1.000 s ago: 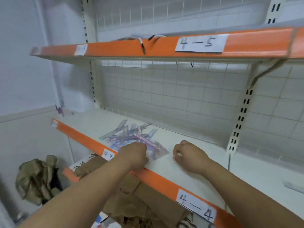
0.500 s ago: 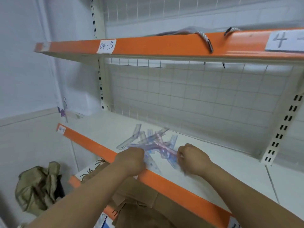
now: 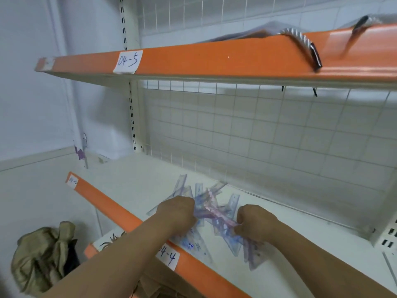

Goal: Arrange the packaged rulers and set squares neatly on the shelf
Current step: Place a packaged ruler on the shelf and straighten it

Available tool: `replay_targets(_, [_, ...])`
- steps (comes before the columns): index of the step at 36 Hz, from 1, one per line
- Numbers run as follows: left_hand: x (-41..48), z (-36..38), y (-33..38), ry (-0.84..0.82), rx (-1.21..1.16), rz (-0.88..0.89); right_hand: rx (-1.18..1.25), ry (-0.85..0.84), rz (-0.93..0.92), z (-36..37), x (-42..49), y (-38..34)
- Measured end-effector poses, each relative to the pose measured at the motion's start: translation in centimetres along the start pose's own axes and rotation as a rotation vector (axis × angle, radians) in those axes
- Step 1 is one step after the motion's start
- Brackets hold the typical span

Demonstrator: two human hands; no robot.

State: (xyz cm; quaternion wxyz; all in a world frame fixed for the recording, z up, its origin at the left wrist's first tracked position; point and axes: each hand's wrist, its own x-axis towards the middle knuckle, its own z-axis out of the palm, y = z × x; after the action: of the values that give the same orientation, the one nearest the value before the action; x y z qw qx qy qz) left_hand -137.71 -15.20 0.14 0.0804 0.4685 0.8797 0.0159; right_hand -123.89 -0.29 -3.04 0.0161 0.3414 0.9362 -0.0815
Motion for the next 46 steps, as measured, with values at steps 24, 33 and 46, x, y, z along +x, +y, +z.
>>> replay_targets(24, [1.3,-1.6,-1.3,0.019,0.034,0.131,0.007,0.154,0.106,-1.7,-1.0,-0.8])
replay_targets(33, [1.5,-1.0,-2.3,0.013,0.036,0.184,0.044,0.287,0.135,-1.0,-1.9,-1.5])
replay_targets(46, [1.9,-0.1,-2.2,0.027,-0.106,0.282,-0.125,0.272,-0.086,0.2,-2.8,-1.8])
